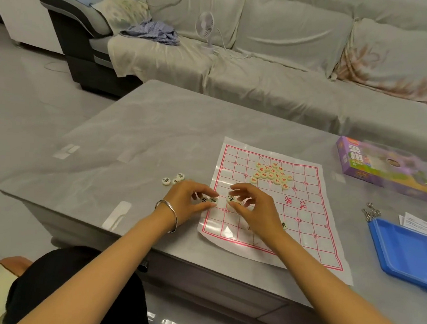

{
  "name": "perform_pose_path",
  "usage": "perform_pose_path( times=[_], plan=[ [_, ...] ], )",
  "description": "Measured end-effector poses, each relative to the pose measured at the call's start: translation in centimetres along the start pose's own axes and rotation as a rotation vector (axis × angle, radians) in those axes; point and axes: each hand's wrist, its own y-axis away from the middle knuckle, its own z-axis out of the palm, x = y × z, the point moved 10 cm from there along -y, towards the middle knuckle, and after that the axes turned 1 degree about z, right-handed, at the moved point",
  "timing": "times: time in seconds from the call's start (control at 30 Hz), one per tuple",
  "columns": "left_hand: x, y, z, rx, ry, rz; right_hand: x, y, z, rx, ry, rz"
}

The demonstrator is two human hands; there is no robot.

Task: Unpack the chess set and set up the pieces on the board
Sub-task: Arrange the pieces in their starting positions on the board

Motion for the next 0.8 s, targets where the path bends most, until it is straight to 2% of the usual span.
perform_pose_path(
  times=[0.3, 0.4, 0.53, 0.63, 0.8],
  plan=[
    [4.4, -5.4, 7.5, -0.117, 0.041, -0.036, 8.2, 2.4, -10.6, 0.172, 0.042, 0.203],
    [4.7, -6.7, 9.4, -0.191, 0.028, -0.066, 9.6, 2.1, -10.9, 0.142, 0.037, 0.228],
    [4.5, -7.1, 10.9, -0.259, 0.032, -0.113, 10.7, 1.9, -9.3, 0.010, 0.041, 0.267],
    [4.8, -6.9, 10.5, -0.253, 0.085, -0.102, 10.4, 1.6, -9.2, 0.004, 0.005, 0.259],
    [2.7, -5.8, 6.0, -0.160, 0.041, -0.101, 8.2, 0.7, -8.2, -0.007, 0.126, 0.200]
  ],
)
